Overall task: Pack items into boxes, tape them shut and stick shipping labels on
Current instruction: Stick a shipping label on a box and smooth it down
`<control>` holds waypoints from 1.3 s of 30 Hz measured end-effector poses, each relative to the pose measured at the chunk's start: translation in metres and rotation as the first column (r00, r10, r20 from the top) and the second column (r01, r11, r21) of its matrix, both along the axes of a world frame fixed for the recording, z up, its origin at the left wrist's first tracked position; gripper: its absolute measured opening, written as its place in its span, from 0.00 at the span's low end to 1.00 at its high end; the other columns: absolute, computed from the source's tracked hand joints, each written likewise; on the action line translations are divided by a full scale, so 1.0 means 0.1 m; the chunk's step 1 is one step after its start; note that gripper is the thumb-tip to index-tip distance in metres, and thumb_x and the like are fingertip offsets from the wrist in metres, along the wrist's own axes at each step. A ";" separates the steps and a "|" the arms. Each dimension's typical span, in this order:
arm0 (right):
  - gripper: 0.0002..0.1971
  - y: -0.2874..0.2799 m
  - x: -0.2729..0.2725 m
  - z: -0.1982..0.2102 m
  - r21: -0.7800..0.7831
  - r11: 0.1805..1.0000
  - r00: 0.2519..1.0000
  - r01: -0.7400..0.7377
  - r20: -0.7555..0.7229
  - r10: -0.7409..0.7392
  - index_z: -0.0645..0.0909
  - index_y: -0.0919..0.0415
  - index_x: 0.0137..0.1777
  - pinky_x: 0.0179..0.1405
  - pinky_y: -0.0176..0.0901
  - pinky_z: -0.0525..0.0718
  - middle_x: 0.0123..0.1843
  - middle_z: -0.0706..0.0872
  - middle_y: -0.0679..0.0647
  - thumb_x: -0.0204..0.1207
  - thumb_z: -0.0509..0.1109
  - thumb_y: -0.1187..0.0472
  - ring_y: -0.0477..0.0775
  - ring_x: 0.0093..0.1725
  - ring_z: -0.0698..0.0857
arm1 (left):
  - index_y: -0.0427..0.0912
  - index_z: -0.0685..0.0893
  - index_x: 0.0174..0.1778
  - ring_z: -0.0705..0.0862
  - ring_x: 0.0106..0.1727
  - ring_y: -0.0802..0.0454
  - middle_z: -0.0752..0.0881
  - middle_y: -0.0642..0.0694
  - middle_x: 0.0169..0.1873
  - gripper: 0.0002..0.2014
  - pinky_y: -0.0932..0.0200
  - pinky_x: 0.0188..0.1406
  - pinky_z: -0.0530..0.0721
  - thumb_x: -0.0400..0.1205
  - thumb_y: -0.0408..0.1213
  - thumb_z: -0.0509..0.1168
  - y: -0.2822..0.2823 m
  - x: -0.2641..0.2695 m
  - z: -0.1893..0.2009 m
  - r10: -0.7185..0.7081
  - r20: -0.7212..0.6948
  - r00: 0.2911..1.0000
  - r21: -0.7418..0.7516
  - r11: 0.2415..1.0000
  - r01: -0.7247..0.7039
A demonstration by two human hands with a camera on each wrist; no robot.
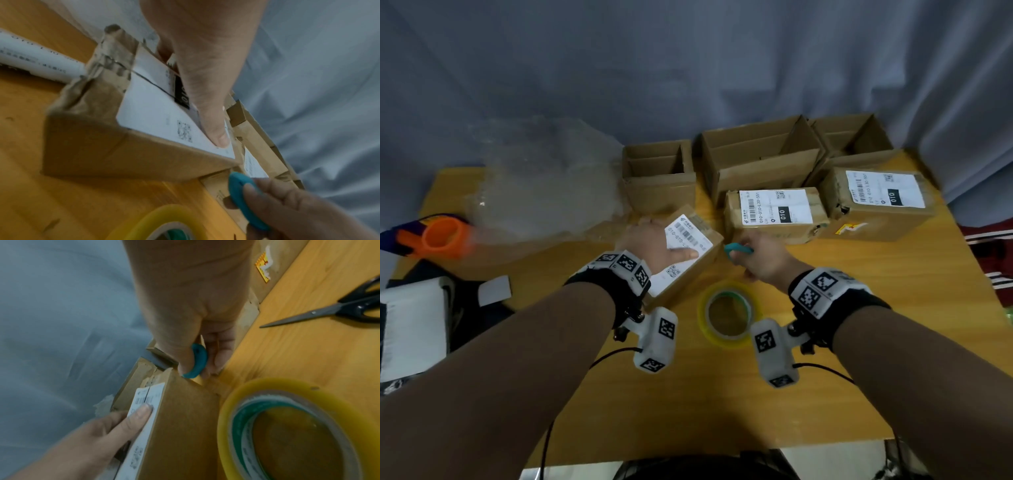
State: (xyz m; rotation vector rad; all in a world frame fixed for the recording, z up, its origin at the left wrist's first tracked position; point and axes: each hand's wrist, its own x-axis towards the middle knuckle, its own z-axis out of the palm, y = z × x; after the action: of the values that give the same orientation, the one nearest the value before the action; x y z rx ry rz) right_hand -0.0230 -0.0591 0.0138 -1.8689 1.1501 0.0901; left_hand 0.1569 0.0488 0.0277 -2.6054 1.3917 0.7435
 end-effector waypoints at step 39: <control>0.32 0.30 0.53 0.08 0.007 0.998 0.991 0.056 -0.119 -0.055 0.61 0.62 0.72 0.48 0.45 0.79 0.57 0.78 0.58 0.75 0.74 0.58 0.62 0.64 0.80 | 0.43 0.75 0.65 0.80 0.57 0.47 0.79 0.46 0.58 0.28 0.54 0.53 0.80 0.75 0.56 0.70 0.16 -0.07 0.05 -0.201 -0.116 0.973 -0.041 0.979 0.197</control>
State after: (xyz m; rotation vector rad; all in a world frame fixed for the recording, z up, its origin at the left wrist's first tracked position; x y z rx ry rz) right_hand 0.0299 -0.0293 0.0217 -1.8415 1.2795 0.1780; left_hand 0.1502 0.0646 0.0328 -2.4286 1.6786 0.8674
